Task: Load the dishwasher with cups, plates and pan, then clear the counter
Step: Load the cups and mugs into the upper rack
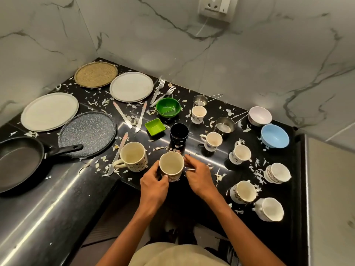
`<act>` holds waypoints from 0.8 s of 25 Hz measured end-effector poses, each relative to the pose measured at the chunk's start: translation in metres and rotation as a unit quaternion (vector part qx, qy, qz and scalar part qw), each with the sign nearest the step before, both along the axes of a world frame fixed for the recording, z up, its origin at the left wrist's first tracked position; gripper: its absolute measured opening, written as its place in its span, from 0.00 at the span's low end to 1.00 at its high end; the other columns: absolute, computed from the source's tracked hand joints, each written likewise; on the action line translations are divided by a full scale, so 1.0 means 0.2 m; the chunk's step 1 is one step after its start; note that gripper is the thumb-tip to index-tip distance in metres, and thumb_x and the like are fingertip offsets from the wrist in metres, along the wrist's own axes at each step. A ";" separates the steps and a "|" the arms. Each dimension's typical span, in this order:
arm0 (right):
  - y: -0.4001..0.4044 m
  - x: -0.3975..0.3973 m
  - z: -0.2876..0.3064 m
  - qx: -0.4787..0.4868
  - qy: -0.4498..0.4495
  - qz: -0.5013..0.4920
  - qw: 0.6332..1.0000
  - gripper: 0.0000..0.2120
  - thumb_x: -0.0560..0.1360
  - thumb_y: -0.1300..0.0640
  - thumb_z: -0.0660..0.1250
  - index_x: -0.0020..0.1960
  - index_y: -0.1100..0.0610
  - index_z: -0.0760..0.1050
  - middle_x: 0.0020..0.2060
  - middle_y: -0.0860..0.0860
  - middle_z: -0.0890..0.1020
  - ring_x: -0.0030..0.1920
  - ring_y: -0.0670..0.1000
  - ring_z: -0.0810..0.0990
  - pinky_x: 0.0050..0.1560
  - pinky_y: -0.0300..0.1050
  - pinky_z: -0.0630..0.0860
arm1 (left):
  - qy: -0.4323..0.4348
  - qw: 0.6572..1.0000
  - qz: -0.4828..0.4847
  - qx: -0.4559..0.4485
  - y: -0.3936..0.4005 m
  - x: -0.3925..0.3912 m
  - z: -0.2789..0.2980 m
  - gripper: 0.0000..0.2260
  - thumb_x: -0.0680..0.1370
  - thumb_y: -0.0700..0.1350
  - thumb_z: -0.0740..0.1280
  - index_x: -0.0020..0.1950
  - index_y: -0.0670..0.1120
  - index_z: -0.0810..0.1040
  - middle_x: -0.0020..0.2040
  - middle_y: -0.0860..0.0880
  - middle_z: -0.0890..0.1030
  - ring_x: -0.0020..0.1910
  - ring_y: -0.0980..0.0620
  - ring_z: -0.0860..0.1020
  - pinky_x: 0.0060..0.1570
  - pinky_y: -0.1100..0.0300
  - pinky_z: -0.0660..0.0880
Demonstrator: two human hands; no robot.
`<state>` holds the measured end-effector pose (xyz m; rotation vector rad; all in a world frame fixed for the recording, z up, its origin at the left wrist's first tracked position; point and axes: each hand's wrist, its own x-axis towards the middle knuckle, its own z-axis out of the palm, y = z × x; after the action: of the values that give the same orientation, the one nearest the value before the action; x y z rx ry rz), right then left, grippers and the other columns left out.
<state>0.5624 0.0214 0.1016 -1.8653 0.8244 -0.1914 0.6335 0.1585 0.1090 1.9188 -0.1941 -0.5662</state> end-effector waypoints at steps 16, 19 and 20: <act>0.06 -0.33 0.18 -0.062 -0.055 -0.159 0.984 0.28 0.73 0.68 0.65 0.68 0.45 0.77 0.53 0.29 0.79 0.59 0.32 0.77 0.64 0.34 0.71 | 0.005 0.974 -0.206 -0.089 -0.16 -0.15 0.16 0.37 0.70 0.24 0.65 0.64 0.64 0.69 0.51 0.76 0.77 0.59 0.74 0.74 0.60 0.72 0.70; 0.07 -0.52 0.24 -0.058 -0.061 -0.246 0.966 0.29 0.73 0.71 0.64 0.70 0.50 0.75 0.59 0.37 0.80 0.60 0.32 0.76 0.64 0.31 0.71 | 0.005 0.951 -0.293 -0.097 -0.24 -0.25 0.18 0.37 0.70 0.25 0.65 0.71 0.58 0.70 0.57 0.71 0.78 0.62 0.70 0.74 0.65 0.66 0.70; 0.08 -0.58 0.25 -0.062 -0.065 -0.275 0.957 0.30 0.73 0.71 0.64 0.70 0.49 0.75 0.61 0.39 0.80 0.61 0.33 0.76 0.66 0.32 0.71 | 0.008 0.942 -0.319 -0.102 -0.26 -0.28 0.19 0.36 0.70 0.25 0.65 0.73 0.53 0.70 0.62 0.66 0.78 0.64 0.68 0.74 0.66 0.65 0.70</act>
<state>0.4470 0.0372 0.1520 -1.6755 1.2464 -0.7206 0.5775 0.1066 0.1479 1.6276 -0.8519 -0.9458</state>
